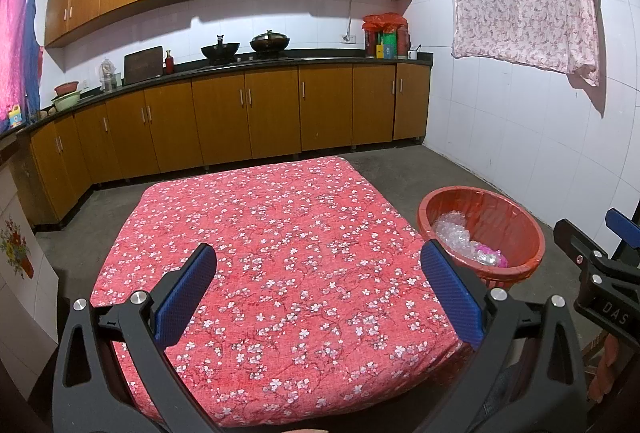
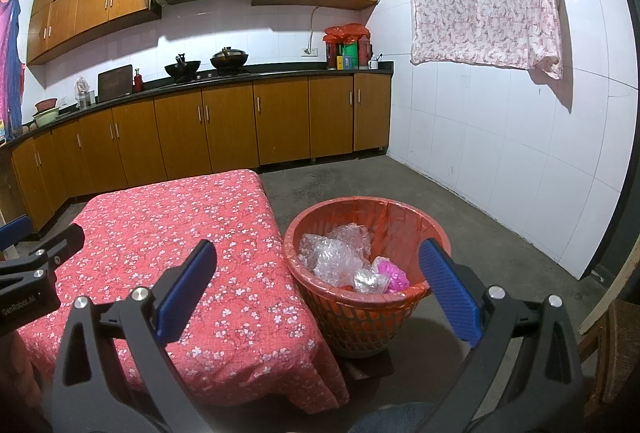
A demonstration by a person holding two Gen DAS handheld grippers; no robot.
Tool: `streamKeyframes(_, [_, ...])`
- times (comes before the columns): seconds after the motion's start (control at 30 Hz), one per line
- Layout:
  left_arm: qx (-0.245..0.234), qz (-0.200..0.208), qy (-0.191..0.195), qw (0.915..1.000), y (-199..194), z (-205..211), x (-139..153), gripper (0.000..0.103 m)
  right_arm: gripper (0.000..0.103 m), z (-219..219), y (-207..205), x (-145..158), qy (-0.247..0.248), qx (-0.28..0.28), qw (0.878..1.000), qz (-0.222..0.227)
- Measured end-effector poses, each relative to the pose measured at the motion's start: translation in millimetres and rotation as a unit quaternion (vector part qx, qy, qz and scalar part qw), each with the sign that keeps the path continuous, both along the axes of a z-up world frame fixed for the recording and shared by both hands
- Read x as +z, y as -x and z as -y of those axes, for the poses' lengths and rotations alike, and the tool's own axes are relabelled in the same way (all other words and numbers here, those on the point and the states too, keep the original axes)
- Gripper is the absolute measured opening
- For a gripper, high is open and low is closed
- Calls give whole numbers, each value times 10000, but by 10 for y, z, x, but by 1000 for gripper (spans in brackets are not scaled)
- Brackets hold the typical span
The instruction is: Collect trash
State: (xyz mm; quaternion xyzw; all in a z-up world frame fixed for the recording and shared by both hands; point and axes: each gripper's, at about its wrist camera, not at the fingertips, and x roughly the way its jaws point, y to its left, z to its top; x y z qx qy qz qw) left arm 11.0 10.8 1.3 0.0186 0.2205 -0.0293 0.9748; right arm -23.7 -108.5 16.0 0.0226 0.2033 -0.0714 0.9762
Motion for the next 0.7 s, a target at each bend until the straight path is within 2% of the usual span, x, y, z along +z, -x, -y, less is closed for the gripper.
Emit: streamKeyframes(0.7, [11,-43,12,10000,-20,-36,-11,101,99,1,-11,-15,-38,-9,10000,-10])
